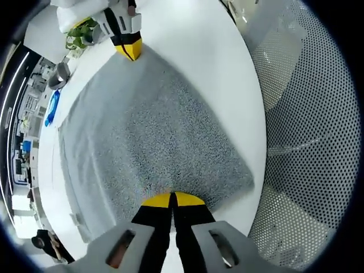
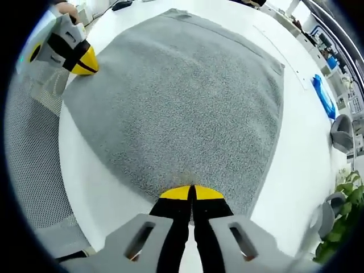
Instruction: Fold the towel on the table until its edges align and the towel forms a compact rectangular stack.
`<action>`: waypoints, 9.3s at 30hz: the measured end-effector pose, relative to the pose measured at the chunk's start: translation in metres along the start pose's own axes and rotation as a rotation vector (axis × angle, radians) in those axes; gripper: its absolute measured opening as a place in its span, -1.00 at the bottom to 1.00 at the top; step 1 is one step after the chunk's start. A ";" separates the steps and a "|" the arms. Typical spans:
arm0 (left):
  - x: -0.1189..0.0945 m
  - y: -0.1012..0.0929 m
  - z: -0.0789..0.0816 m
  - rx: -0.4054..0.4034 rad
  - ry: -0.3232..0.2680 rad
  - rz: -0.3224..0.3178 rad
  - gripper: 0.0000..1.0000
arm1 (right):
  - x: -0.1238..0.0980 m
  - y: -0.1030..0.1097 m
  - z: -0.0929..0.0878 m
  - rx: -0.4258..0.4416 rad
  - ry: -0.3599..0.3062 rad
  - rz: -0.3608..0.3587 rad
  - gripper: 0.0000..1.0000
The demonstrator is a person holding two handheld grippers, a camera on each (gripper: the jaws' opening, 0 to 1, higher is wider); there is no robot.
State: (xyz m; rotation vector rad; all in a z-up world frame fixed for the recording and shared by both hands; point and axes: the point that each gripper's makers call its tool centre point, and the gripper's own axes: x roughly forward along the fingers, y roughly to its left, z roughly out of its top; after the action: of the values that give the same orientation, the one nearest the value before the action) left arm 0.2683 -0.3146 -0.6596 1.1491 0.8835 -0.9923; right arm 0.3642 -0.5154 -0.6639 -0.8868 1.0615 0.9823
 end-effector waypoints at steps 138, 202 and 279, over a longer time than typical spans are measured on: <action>-0.025 -0.010 -0.083 -0.118 -0.258 0.025 -0.87 | -0.034 0.114 -0.056 0.032 -0.317 -0.080 -0.83; -0.219 -0.002 -0.057 -0.695 -0.565 0.372 -0.97 | -0.220 0.129 -0.025 0.432 -0.695 -0.392 -1.00; -0.028 0.161 -0.081 -0.680 -0.400 0.171 -0.97 | -0.045 -0.052 0.001 0.557 -0.427 -0.184 -1.00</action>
State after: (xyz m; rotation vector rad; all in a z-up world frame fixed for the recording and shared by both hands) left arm 0.4067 -0.2123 -0.6000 0.4172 0.6989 -0.6633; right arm 0.4053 -0.5403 -0.6149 -0.2894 0.8048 0.6305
